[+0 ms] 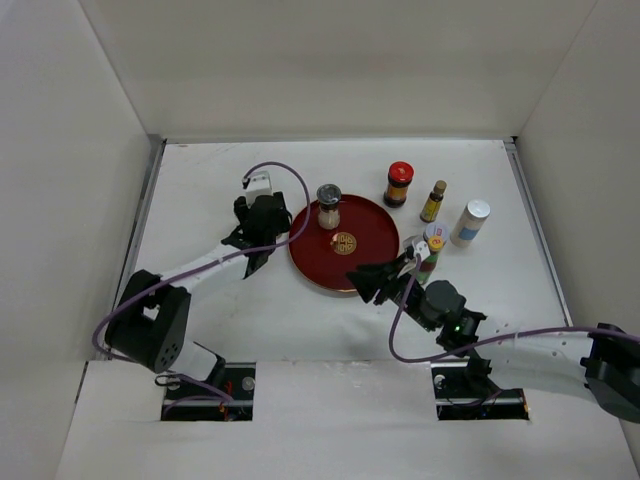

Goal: Organize the condiment bottles

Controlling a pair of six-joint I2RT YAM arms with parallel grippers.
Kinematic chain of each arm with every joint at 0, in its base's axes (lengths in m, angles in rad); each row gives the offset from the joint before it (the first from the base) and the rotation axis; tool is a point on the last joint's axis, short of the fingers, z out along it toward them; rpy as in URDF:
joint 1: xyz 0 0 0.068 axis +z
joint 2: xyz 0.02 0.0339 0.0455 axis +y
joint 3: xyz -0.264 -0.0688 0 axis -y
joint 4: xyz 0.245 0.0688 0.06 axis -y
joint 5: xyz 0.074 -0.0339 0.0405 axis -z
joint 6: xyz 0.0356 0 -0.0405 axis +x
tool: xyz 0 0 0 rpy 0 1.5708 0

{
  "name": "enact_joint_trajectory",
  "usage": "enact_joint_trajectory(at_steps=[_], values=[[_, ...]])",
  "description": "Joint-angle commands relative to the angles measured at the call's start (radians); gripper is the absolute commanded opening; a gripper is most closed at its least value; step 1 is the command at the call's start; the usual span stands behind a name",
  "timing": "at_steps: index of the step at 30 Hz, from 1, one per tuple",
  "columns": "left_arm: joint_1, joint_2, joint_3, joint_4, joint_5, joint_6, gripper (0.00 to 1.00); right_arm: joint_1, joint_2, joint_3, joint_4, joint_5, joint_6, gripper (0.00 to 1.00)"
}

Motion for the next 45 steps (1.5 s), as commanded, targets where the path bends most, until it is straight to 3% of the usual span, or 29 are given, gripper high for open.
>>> enact_joint_trajectory(at_steps=[1, 11, 16, 20, 27, 34, 45], values=[[0.022, 0.048, 0.042, 0.071, 0.03, -0.001, 0.59, -0.008, 0.0, 0.01, 0.055, -0.03, 0.018, 0.48], [0.04, 0.158, 0.108, 0.134, 0.035, 0.011, 0.56, -0.022, 0.017, 0.009, 0.063, -0.042, 0.023, 0.49], [0.039, 0.165, 0.116, 0.136, 0.027, 0.019, 0.37, -0.022, 0.017, 0.012, 0.065, -0.046, 0.021, 0.48], [0.023, 0.097, 0.09, 0.131, 0.004, 0.02, 0.28, -0.025, 0.014, 0.009, 0.066, -0.048, 0.024, 0.48], [-0.056, -0.061, 0.071, 0.156, -0.039, 0.026, 0.27, -0.033, 0.019, 0.007, 0.074, -0.045, 0.029, 0.48], [-0.142, 0.065, 0.153, 0.171, -0.011, 0.01, 0.27, -0.036, 0.019, 0.004, 0.075, -0.043, 0.031, 0.48], [-0.178, 0.229, 0.202, 0.197, -0.005, 0.0, 0.28, -0.045, 0.011, 0.003, 0.068, -0.046, 0.034, 0.48]])
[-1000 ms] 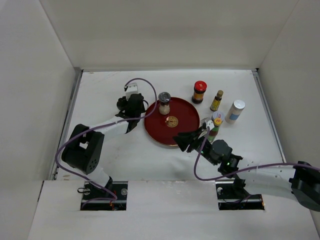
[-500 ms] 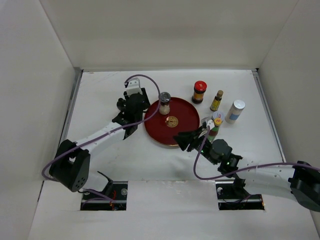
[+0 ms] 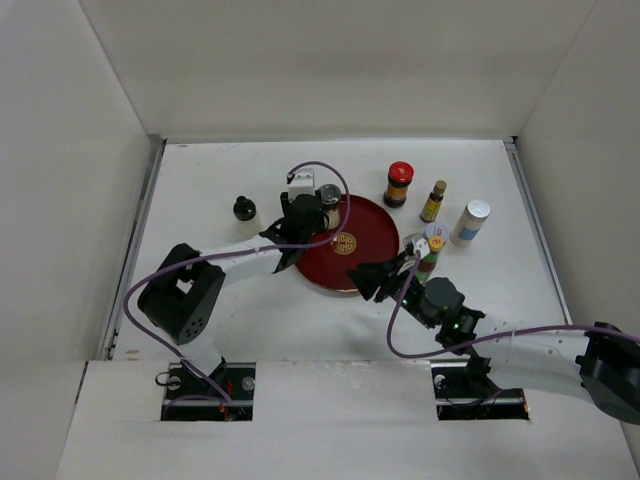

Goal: Organize the condiment bottles

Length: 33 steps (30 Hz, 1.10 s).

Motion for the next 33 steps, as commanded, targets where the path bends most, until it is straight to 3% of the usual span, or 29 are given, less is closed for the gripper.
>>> enact_joint_trajectory(at_steps=[1, 10, 15, 21, 27, 30, 33], values=[[-0.007, 0.009, 0.044, 0.06, -0.006, -0.011, 0.29, -0.007, -0.017, 0.003, 0.06, -0.012, 0.008, 0.48], [-0.008, -0.007, -0.025, 0.053, -0.015, -0.03, 0.57, -0.017, -0.011, 0.001, 0.057, -0.015, 0.016, 0.48], [-0.01, -0.105, -0.068, 0.053, -0.017, -0.031, 0.72, -0.017, -0.013, 0.001, 0.062, -0.015, 0.016, 0.49], [0.016, -0.332, -0.175, 0.074, -0.024, -0.027, 0.73, -0.019, -0.003, 0.0, 0.065, -0.017, 0.017, 0.49], [0.156, -0.422, -0.215, -0.064, -0.056, -0.034, 0.74, -0.016, 0.015, 0.006, 0.067, -0.018, 0.019, 0.56], [0.214, -0.391, -0.197, -0.101, -0.05, -0.034, 0.76, -0.016, 0.018, 0.009, 0.067, -0.026, 0.019, 0.64], [0.248, -0.342, -0.178, -0.095, -0.049, -0.03, 0.79, -0.016, 0.02, 0.009, 0.068, -0.027, 0.019, 0.78]])
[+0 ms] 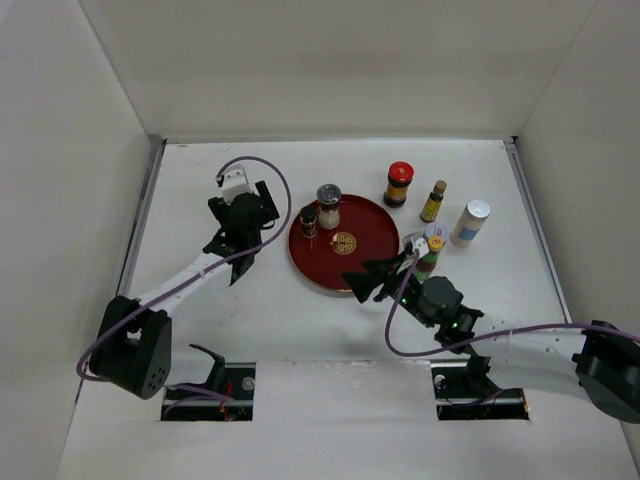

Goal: Organize the condiment bottles

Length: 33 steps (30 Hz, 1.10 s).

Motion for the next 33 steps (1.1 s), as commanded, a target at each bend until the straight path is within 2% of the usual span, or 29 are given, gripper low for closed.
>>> enact_joint_trajectory(at_steps=[1, 5, 10, 15, 18, 21, 25, 29, 33], values=[[0.025, 0.05, 0.03, -0.024, -0.007, 0.005, 0.79, -0.003, 0.004, 0.009, 0.064, -0.024, 0.008, 0.82], [0.062, 0.11, 0.046, 0.003, -0.018, 0.01, 0.79, -0.003, -0.004, 0.009, 0.064, -0.032, 0.007, 0.88], [0.099, 0.188, 0.087, 0.037, -0.002, 0.018, 0.78, -0.003, 0.013, 0.014, 0.066, -0.038, 0.008, 0.87], [0.103, 0.227, 0.109, 0.074, -0.001, 0.024, 0.72, -0.003, 0.03, 0.017, 0.072, -0.047, 0.01, 0.85], [0.105, 0.247, 0.113, 0.089, -0.001, 0.027, 0.66, -0.003, 0.025, 0.018, 0.072, -0.047, 0.008, 0.85], [0.106, 0.254, 0.118, 0.086, -0.001, 0.027, 0.49, -0.003, 0.029, 0.018, 0.072, -0.05, 0.011, 0.84], [0.106, 0.216, 0.101, 0.075, -0.002, 0.027, 0.35, -0.003, 0.007, 0.012, 0.072, -0.047, 0.01, 0.84], [0.09, 0.084, 0.061, 0.06, -0.01, 0.03, 0.32, -0.004, -0.008, 0.007, 0.072, -0.046, 0.011, 0.84], [0.005, -0.058, 0.054, -0.036, -0.013, 0.027, 0.32, -0.007, 0.004, 0.006, 0.072, -0.046, 0.017, 0.84]])
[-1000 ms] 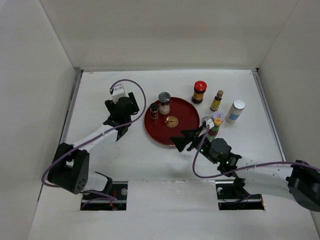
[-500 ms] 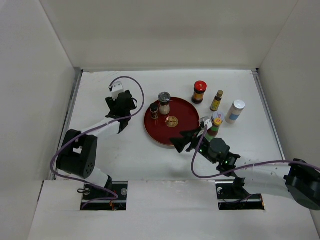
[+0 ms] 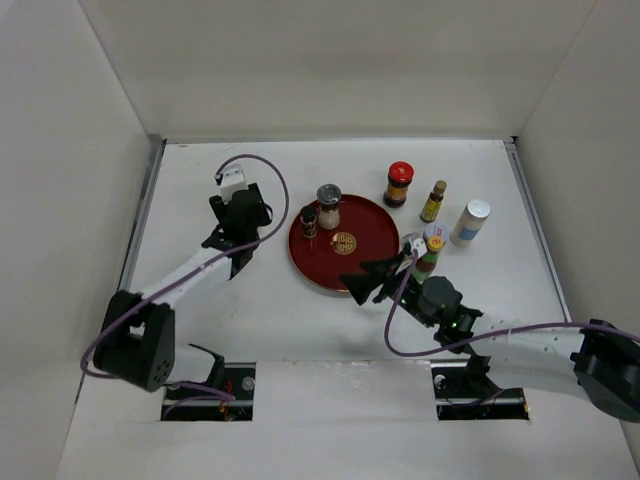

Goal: Organize the condiment bottles

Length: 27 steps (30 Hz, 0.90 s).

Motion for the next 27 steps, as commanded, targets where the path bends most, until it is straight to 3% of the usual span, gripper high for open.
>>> enact_joint_trajectory(at_steps=[1, 10, 18, 27], values=[[-0.09, -0.171, 0.015, 0.011, -0.013, -0.002, 0.31, -0.007, -0.01, 0.006, 0.059, -0.015, 0.01, 0.84], [-0.345, -0.179, 0.007, -0.04, -0.014, -0.091, 0.31, -0.021, -0.049, -0.009, 0.062, 0.007, 0.01, 0.82], [-0.399, -0.088, 0.024, 0.008, 0.01, -0.096, 0.31, -0.033, -0.081, -0.023, 0.06, 0.031, 0.004, 0.58], [-0.403, 0.006, -0.031, 0.135, 0.05, -0.104, 0.35, -0.039, -0.087, -0.02, 0.051, 0.071, -0.008, 0.58]])
